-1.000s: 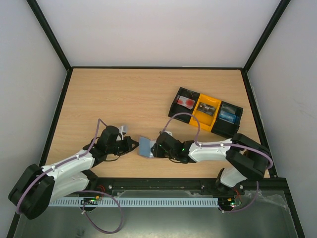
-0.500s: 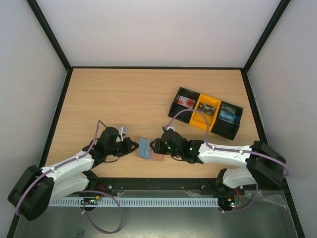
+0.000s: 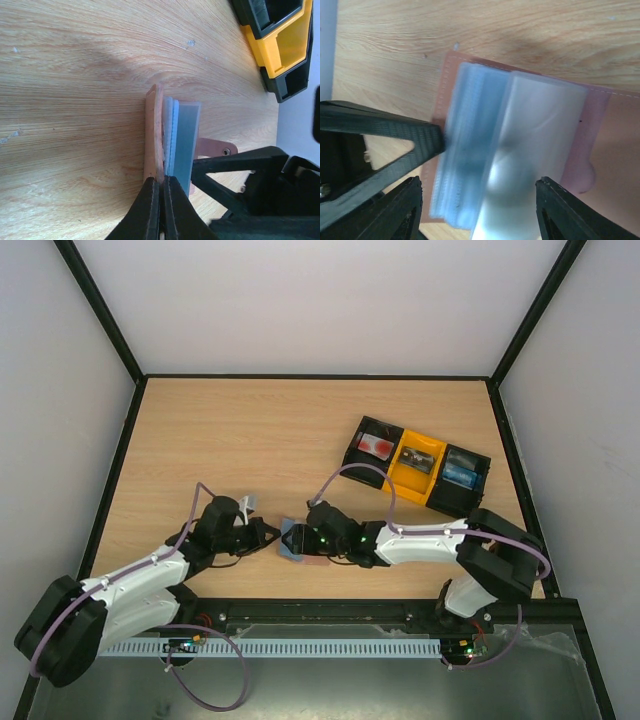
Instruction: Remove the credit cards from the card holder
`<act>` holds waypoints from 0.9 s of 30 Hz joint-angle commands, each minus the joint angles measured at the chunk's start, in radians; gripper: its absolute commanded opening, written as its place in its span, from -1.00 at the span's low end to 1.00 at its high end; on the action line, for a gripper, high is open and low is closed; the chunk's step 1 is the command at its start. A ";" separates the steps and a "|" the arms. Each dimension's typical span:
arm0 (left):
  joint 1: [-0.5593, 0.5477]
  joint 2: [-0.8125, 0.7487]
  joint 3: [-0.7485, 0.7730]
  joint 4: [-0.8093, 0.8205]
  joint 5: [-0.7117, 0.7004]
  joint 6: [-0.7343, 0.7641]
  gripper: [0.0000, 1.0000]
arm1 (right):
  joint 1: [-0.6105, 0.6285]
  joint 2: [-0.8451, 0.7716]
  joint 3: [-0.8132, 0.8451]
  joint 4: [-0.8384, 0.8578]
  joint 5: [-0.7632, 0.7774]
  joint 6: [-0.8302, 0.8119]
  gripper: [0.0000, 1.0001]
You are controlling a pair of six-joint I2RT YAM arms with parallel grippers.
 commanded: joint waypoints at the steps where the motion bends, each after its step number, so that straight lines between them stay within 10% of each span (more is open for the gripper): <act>1: 0.001 -0.021 -0.010 -0.007 0.008 -0.013 -0.95 | 0.007 0.041 0.014 -0.002 0.023 0.004 0.24; 9: -0.002 -0.023 -0.018 -0.009 0.008 -0.015 -0.95 | 0.007 0.098 0.009 -0.001 0.025 -0.002 0.35; 27: -0.001 -0.039 -0.026 -0.023 0.002 -0.013 -0.95 | 0.007 0.078 -0.046 -0.046 0.118 -0.009 -0.14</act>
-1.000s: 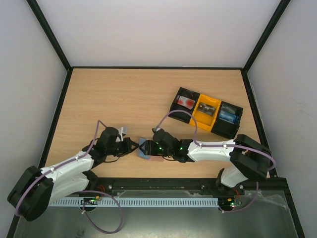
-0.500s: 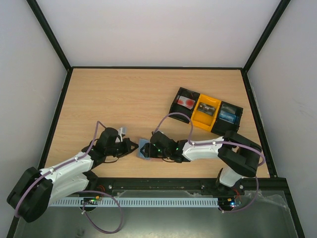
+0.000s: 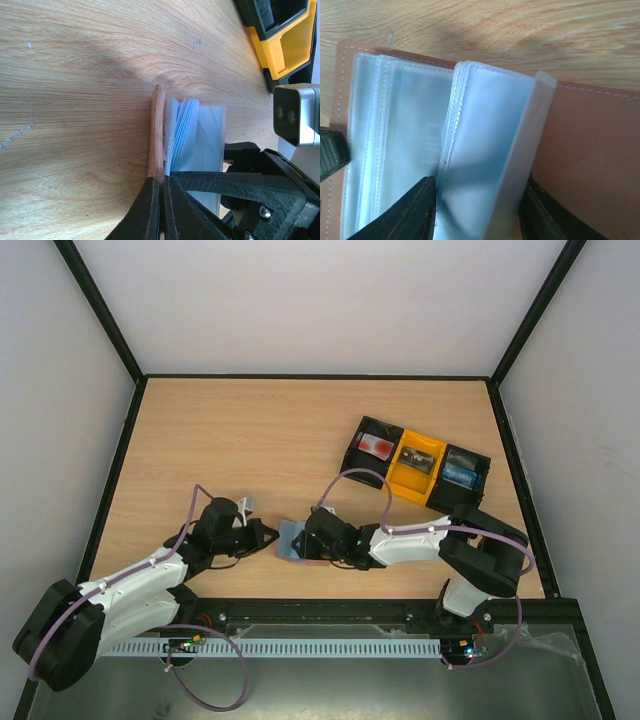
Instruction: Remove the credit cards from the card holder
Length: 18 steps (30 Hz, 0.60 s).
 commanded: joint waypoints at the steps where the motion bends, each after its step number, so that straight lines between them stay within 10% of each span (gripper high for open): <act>1: -0.001 -0.013 -0.014 -0.004 0.011 -0.001 -0.95 | 0.007 -0.021 -0.032 -0.053 0.077 -0.011 -0.15; 18: -0.001 -0.048 -0.020 -0.031 0.012 -0.008 -0.95 | 0.007 -0.252 -0.078 -0.247 0.235 0.012 -0.39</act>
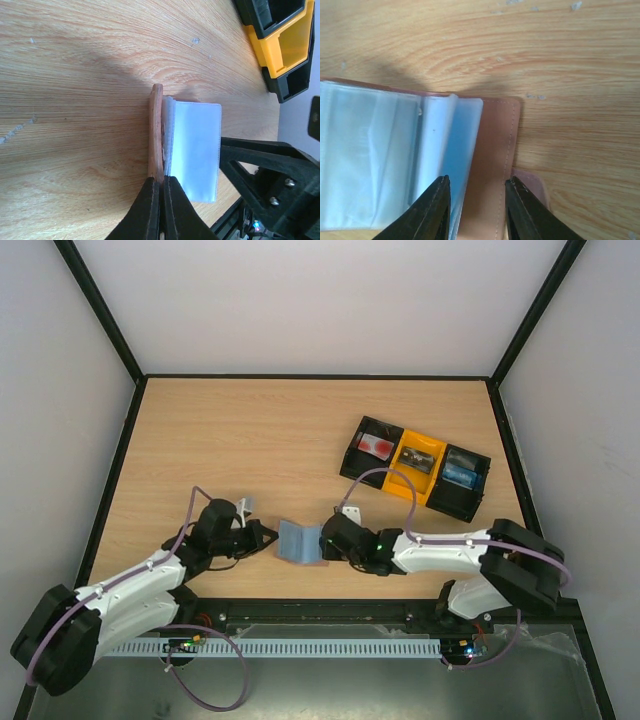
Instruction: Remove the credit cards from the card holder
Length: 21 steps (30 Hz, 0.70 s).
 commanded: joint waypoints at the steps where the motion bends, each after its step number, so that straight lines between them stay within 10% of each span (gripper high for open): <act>1: -0.001 -0.020 -0.013 -0.013 0.012 -0.009 -0.95 | 0.002 -0.076 0.025 -0.062 0.036 0.009 -0.39; 21: -0.007 -0.015 -0.017 0.001 0.009 -0.031 -0.95 | 0.028 0.117 0.119 0.221 -0.248 0.002 0.05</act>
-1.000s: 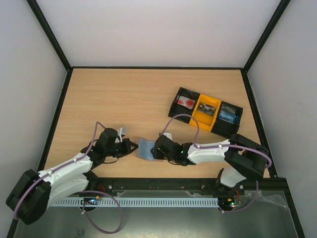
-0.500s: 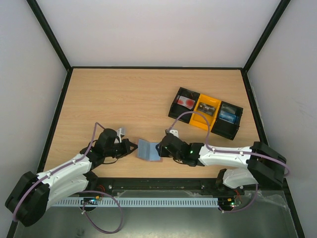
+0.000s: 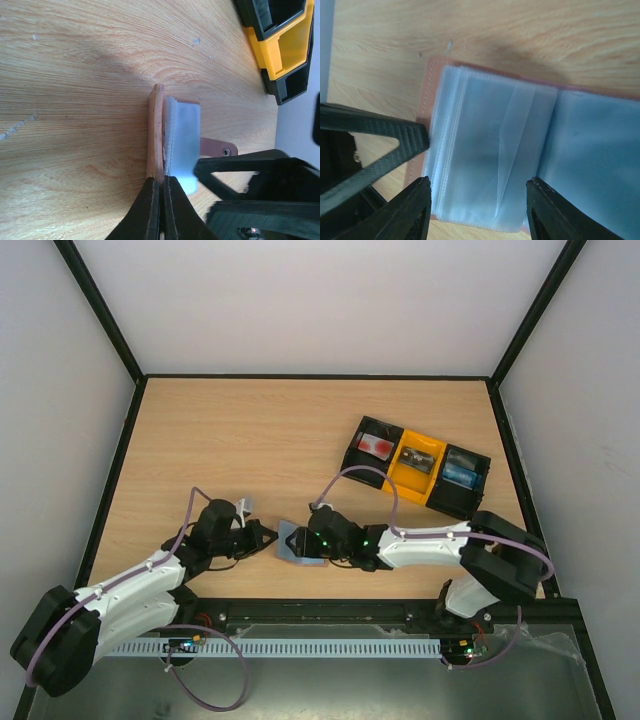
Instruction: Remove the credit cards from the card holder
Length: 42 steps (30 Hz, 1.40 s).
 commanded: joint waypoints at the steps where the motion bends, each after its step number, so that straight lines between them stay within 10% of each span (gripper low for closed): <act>1: -0.007 -0.004 -0.014 0.006 0.007 -0.012 -0.95 | 0.020 0.076 0.046 0.037 -0.056 -0.005 0.06; 29: -0.010 0.018 -0.026 0.029 0.016 -0.006 -0.95 | 0.025 0.170 0.070 0.046 -0.035 -0.011 0.24; 42: -0.010 0.004 -0.025 0.021 0.015 -0.005 -0.95 | 0.025 0.164 0.048 -0.033 0.060 -0.034 -0.04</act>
